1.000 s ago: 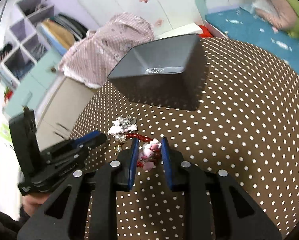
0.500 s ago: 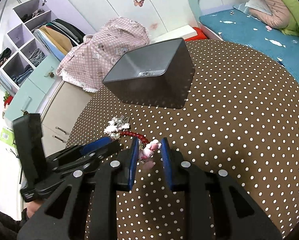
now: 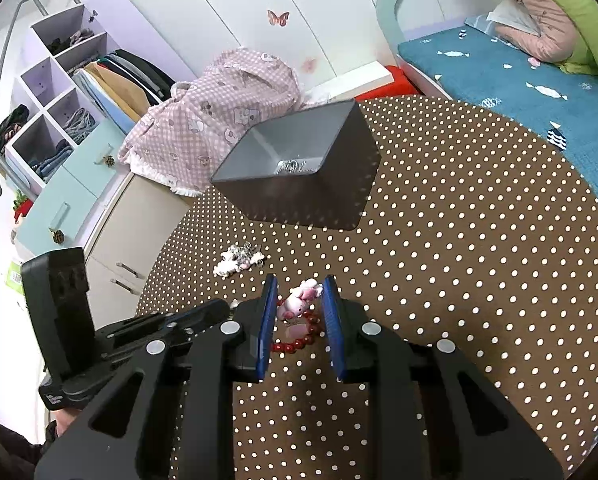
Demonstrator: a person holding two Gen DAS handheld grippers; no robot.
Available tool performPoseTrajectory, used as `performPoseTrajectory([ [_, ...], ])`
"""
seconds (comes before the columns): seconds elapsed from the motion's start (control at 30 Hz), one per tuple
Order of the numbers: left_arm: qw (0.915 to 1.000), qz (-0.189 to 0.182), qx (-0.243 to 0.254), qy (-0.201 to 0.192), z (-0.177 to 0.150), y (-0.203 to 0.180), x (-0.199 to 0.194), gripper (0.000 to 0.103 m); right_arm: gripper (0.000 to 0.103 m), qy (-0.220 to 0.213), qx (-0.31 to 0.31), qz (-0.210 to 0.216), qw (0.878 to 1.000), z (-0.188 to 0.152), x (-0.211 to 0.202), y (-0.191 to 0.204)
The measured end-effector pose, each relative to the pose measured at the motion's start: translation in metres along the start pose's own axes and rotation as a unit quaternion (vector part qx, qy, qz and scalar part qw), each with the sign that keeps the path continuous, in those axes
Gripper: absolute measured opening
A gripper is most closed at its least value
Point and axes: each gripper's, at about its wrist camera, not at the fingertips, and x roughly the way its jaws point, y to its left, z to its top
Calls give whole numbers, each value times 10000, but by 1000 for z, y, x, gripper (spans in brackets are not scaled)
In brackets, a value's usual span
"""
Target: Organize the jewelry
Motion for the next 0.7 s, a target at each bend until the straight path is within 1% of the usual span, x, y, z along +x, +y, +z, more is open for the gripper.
performPoseTrajectory([
  [0.1, 9999, 65, 122, -71, 2, 0, -10, 0, 21, -44, -28, 0, 10000, 2, -4, 1],
  [0.17, 9997, 149, 207, 15, -1, 1, -9, 0, 21, -39, -25, -1, 10000, 2, -4, 1],
  [0.27, 9998, 117, 139, 82, -9, 6, -10, 0, 21, -6, -27, 0, 10000, 1, -4, 3],
  [0.33, 9998, 109, 168, 50, -14, 7, -16, 1, 21, 24, -41, 0, 10000, -1, -3, 4],
  [0.4, 9996, 181, 217, 44, -21, 11, -24, 1, 21, 52, -68, 5, 10000, -1, -2, 6],
  [0.47, 9990, 313, 289, 143, -25, 12, -24, 2, 21, 85, -91, 7, 9999, -1, 1, 8],
  [0.5, 9987, 356, 300, 190, -28, 12, -24, 8, 21, 93, -99, 12, 9999, -2, 2, 9],
  [0.53, 9985, 395, 297, 229, -30, 13, -24, 28, 21, 109, -114, 23, 9999, -2, 4, 11],
  [0.57, 9984, 446, 279, 227, -32, 15, -23, 44, 21, 115, -125, 25, 9999, -2, 5, 12],
  [0.6, 9982, 517, 260, 184, -33, 15, -24, 70, 21, 126, -138, 28, 9998, -2, 6, 13],
  [0.63, 9981, 557, 244, 137, -34, 16, -25, 73, 21, 132, -146, 30, 9998, -3, 6, 14],
  [0.7, 9980, 564, 252, 129, -32, 17, -22, 73, 21, 143, -166, 31, 9998, -3, 7, 16],
])
